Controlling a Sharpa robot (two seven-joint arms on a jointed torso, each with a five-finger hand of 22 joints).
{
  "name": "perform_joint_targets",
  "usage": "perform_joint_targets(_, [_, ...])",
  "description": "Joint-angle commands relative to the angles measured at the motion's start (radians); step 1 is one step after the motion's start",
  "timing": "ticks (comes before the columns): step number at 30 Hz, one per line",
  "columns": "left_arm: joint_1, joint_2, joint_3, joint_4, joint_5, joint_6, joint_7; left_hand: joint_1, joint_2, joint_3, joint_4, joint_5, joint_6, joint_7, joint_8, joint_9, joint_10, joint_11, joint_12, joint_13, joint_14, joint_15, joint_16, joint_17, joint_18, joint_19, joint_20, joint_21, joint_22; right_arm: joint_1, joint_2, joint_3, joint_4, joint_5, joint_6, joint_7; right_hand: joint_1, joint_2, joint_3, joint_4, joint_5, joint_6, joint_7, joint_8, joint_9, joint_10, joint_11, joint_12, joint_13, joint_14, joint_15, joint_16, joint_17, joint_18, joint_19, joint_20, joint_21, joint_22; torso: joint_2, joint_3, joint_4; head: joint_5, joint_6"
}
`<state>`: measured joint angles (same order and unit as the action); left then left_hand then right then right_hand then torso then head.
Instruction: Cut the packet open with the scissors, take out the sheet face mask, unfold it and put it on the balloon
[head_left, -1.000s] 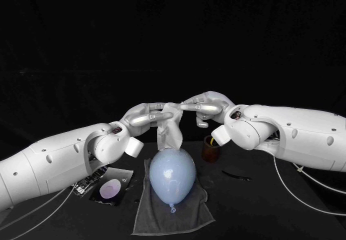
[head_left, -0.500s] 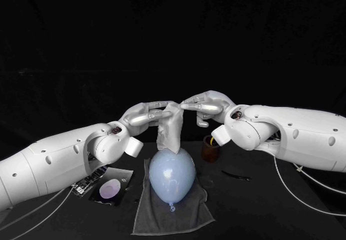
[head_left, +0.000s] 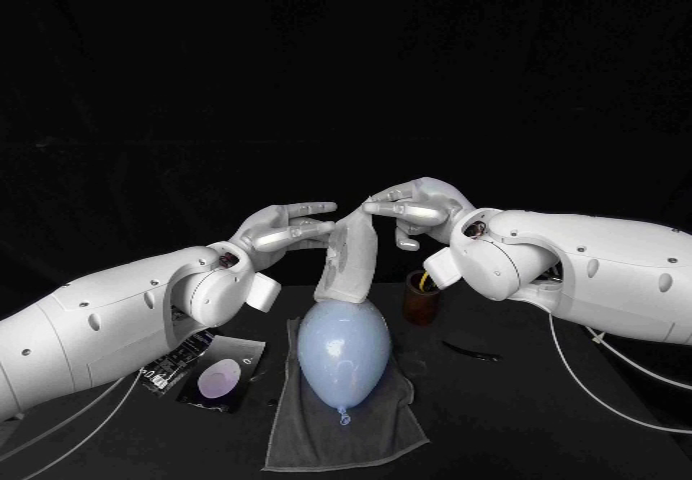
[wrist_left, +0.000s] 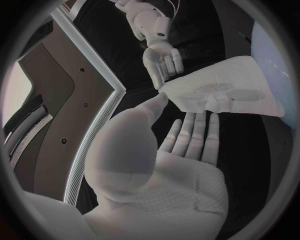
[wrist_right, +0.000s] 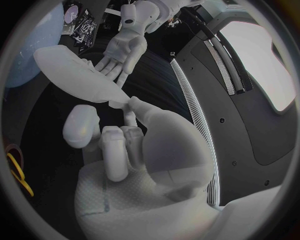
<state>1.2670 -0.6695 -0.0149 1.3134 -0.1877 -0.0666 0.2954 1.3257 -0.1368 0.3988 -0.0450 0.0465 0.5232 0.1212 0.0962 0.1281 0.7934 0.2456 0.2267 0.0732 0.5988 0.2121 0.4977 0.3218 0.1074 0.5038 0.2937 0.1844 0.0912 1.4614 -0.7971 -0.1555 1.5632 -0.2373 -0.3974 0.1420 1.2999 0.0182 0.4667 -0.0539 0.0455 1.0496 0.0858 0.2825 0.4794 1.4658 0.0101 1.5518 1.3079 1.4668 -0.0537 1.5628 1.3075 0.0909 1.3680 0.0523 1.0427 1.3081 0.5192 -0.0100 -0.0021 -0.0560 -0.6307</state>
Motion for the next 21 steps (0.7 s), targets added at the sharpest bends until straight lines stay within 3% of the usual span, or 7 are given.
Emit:
perform_joint_targets(1, [0.004, 0.0, 0.001, -0.007, -0.042, -0.056, -0.008, 0.008, -0.001, -0.025, 0.007, 0.002, -0.001, 0.007, 0.0, 0.004, -0.029, 0.011, 0.018, -0.003, -0.043, 0.014, -0.016, -0.02, -0.042, -0.181, 0.001, -0.087, -0.046, 0.002, -0.002, 0.002, -0.002, 0.002, -0.03, 0.036, -0.01, -0.002, 0.014, -0.01, 0.003, 0.011, -0.008, 0.014, 0.025, 0.1, -0.009, 0.007, 0.255, 0.101, -0.006, 0.003, 0.252, 0.008, 0.006, -0.002, 0.003, 0.092, -0.001, 0.0004, -0.0009, 0.0, 0.002])
perform_joint_targets(3, [0.005, -0.002, 0.001, -0.013, -0.045, -0.072, -0.003, 0.015, 0.001, -0.035, 0.008, 0.002, 0.007, 0.023, 0.003, 0.007, -0.042, 0.017, 0.025, -0.003, -0.076, 0.023, -0.031, -0.033, -0.047, -0.237, 0.002, -0.113, -0.056, 0.004, -0.004, 0.003, -0.005, 0.001, -0.032, 0.035, -0.012, -0.002, 0.017, -0.012, 0.003, 0.011, -0.008, 0.015, 0.026, 0.1, -0.009, 0.007, 0.255, 0.102, -0.006, 0.004, 0.252, 0.008, 0.006, -0.002, 0.003, 0.092, -0.001, 0.0004, -0.0011, -0.001, 0.002])
perform_joint_targets(12, [0.013, -0.039, 0.001, -0.009, -0.041, -0.136, 0.037, 0.048, 0.023, -0.056, 0.007, 0.002, 0.046, 0.059, 0.016, 0.018, -0.094, 0.032, 0.048, -0.004, -0.148, 0.042, -0.064, -0.069, -0.047, -0.213, 0.002, -0.121, -0.051, 0.023, -0.01, 0.006, -0.035, -0.037, -0.039, 0.026, -0.015, -0.005, 0.024, -0.018, 0.003, 0.009, -0.007, 0.016, 0.027, 0.099, -0.009, 0.005, 0.254, 0.102, -0.006, 0.004, 0.253, 0.008, 0.006, -0.002, 0.002, 0.093, 0.0, 0.0005, -0.001, -0.009, 0.005])
perform_joint_targets(14, [0.016, -0.054, 0.002, 0.001, -0.039, -0.151, 0.047, 0.058, 0.03, -0.054, 0.004, 0.002, 0.085, 0.075, 0.028, 0.027, -0.083, 0.026, 0.064, -0.002, -0.128, 0.036, -0.053, -0.071, -0.042, -0.134, 0.001, -0.098, -0.039, 0.026, -0.01, 0.007, -0.041, -0.052, -0.041, 0.024, -0.015, -0.005, 0.024, -0.018, 0.003, 0.009, -0.007, 0.016, 0.027, 0.099, -0.009, 0.005, 0.254, 0.102, -0.006, 0.004, 0.253, 0.008, 0.006, -0.002, 0.002, 0.093, 0.0, 0.0007, -0.0002, -0.009, 0.005])
perform_joint_targets(16, [0.019, -0.07, 0.002, 0.016, -0.034, -0.17, 0.057, 0.069, 0.04, -0.048, -0.001, 0.002, 0.178, 0.107, 0.058, 0.049, -0.064, 0.004, 0.08, -0.003, -0.097, 0.02, -0.042, -0.076, -0.029, 0.011, -0.002, -0.054, -0.018, 0.03, -0.012, 0.008, -0.044, -0.073, -0.042, 0.022, -0.015, -0.005, 0.024, -0.018, 0.003, 0.009, -0.007, 0.016, 0.027, 0.099, -0.009, 0.005, 0.254, 0.102, -0.006, 0.004, 0.253, 0.008, 0.006, -0.002, 0.002, 0.093, -0.001, 0.0008, 0.0006, -0.01, 0.006])
perform_joint_targets(17, [0.02, -0.078, 0.002, 0.025, -0.032, -0.179, 0.061, 0.079, 0.05, -0.035, -0.004, 0.002, 0.265, 0.126, 0.088, 0.068, -0.043, -0.015, 0.09, -0.004, -0.032, -0.002, -0.012, -0.07, 0.001, 0.151, -0.007, 0.001, 0.006, 0.031, -0.012, 0.009, -0.044, -0.082, -0.043, 0.022, -0.017, -0.007, 0.028, -0.022, 0.003, 0.008, -0.007, 0.017, 0.028, 0.099, -0.009, 0.005, 0.254, 0.102, -0.006, 0.004, 0.254, 0.007, 0.006, -0.002, 0.004, 0.094, 0.0, 0.0005, 0.0003, -0.01, 0.006])
perform_joint_targets(21, [0.022, -0.105, 0.003, 0.073, -0.018, -0.211, 0.062, 0.091, 0.068, 0.008, -0.009, 0.004, 0.31, 0.122, 0.107, 0.073, 0.01, -0.04, 0.101, -0.006, 0.089, -0.036, 0.044, -0.056, 0.055, 0.265, -0.015, 0.063, 0.03, 0.04, -0.014, 0.011, -0.045, -0.168, -0.045, 0.013, -0.018, -0.008, 0.032, -0.025, 0.003, 0.008, -0.007, 0.018, 0.029, 0.099, -0.008, 0.006, 0.254, 0.102, -0.006, 0.005, 0.255, 0.007, 0.007, -0.003, 0.005, 0.094, 0.0, -0.0005, 0.0, -0.013, 0.008])
